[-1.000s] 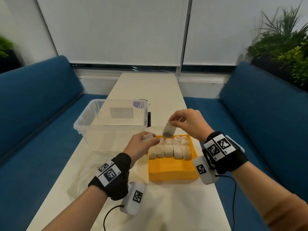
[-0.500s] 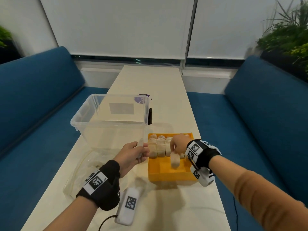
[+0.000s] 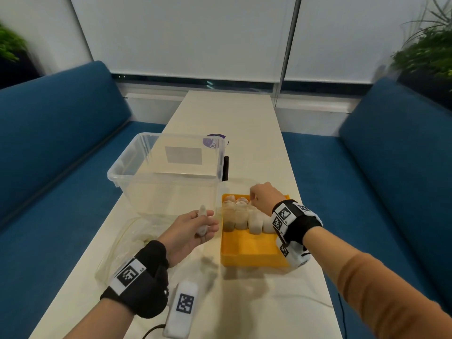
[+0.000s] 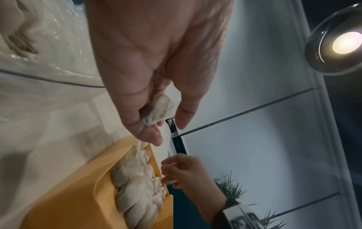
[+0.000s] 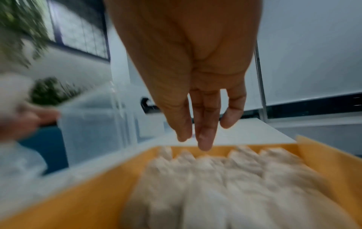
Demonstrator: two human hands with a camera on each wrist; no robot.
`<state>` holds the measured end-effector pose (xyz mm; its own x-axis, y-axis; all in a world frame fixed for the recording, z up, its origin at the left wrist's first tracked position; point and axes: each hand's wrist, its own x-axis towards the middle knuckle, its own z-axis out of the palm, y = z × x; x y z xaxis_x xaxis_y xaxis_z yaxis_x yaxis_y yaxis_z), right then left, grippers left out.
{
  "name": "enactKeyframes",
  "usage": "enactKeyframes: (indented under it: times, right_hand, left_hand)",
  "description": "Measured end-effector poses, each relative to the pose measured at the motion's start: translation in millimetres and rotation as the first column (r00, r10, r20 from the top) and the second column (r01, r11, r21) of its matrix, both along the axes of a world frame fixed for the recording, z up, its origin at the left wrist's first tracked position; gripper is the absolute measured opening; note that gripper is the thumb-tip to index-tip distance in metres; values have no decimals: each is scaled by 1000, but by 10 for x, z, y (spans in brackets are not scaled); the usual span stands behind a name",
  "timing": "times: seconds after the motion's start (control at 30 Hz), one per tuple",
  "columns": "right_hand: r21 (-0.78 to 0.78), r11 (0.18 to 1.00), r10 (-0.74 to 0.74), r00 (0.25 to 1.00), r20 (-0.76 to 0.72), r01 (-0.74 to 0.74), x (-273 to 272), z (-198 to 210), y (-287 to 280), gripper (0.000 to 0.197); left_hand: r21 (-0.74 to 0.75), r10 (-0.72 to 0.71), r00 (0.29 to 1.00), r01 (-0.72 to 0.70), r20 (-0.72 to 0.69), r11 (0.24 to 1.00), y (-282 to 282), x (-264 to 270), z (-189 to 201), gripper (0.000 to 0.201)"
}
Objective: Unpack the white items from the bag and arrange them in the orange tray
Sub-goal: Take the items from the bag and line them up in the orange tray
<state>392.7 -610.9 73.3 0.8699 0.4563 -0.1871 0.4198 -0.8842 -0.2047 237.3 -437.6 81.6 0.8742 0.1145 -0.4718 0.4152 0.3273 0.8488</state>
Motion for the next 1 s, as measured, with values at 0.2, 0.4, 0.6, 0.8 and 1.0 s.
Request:
enactKeyframes:
  times: [0.2, 0.4, 0.6, 0.8, 1.0]
  right_hand:
    - [489, 866, 164, 984, -75, -107, -506, 488, 145, 19]
    - [577, 817, 126, 976, -177, -1, -724, 501, 231, 36]
    - [769, 614, 61, 960, -272, 178, -688, 573, 80, 13]
    - [823, 505, 75, 937, -341, 259, -670, 673, -42, 9]
    - [805, 570, 76, 966, -248, 162, -704, 771, -68, 15]
  left_hand:
    - [1, -66, 998, 66, 15, 998, -65, 67, 61, 36]
    - [145, -128, 983, 109, 128, 983, -157, 79, 146, 37]
    - [-68, -13, 977, 28, 211, 997, -121, 64, 217, 33]
    - [-44, -29, 973, 40, 229, 998, -101, 46, 219, 33]
    - [151, -36, 944, -15, 327, 988, -136, 45, 251, 22]
